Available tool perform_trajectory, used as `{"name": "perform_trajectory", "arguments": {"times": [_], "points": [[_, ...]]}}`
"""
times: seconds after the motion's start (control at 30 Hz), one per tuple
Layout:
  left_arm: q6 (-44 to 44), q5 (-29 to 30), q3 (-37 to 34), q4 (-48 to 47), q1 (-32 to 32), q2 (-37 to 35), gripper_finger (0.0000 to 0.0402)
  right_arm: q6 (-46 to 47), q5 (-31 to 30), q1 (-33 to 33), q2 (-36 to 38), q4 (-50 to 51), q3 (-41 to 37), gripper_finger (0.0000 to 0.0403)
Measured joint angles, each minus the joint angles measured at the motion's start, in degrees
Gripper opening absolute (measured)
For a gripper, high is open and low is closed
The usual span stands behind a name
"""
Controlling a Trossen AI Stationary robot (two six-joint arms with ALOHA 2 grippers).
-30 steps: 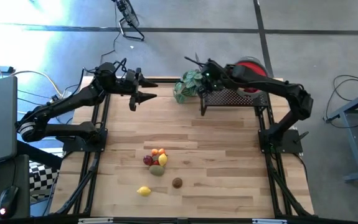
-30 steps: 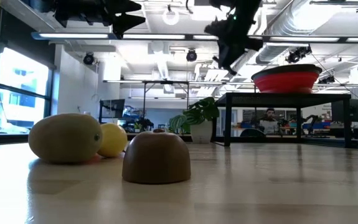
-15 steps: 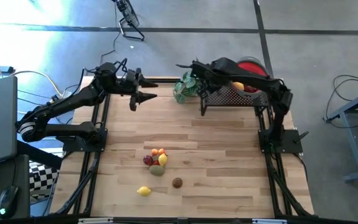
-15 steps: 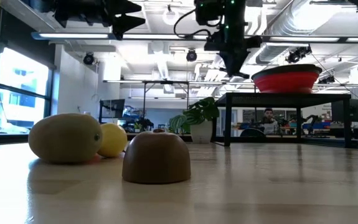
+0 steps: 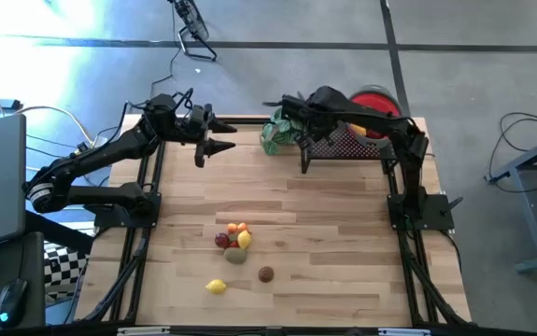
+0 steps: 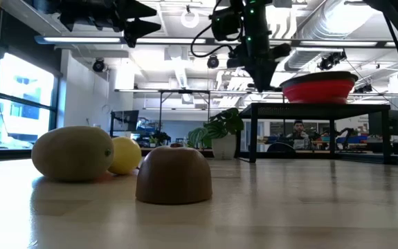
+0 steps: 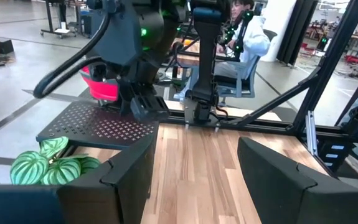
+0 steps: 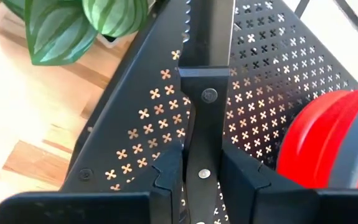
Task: Pick & Place Fruit
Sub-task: Put the black knife on the shelf
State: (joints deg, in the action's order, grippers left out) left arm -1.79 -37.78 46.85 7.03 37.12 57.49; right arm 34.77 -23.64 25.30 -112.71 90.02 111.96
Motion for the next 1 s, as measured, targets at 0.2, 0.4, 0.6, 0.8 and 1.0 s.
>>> {"name": "perform_trajectory", "arguments": {"times": [0.2, 0.4, 0.6, 0.8, 1.0], "points": [[0.0, 0.0, 0.0, 0.0, 0.0, 0.0, 0.0228, 2.1, 2.3, 0.0, 0.0, 0.0, 0.0, 0.0071], [0.0, 0.0, 0.0, -1.3, 0.0, 0.0, 0.0228, 2.7, -0.1, 0.2, -0.2, 0.0, 0.0, 0.0071], [0.0, -0.1, 0.0, -2.7, 0.0, 0.0, 0.0228, 4.3, -3.4, 0.7, -0.2, 0.0, 0.0, 0.0071], [0.0, -0.1, 0.0, -2.9, 0.0, 0.0, 0.0228, 4.5, -3.5, 0.4, -0.2, 0.0, -1.1, 0.0071], [0.0, -0.1, 0.0, -2.9, 0.0, 0.0, 0.0228, 3.6, -6.9, -0.3, -0.3, 0.0, -6.3, 0.0071]]}}
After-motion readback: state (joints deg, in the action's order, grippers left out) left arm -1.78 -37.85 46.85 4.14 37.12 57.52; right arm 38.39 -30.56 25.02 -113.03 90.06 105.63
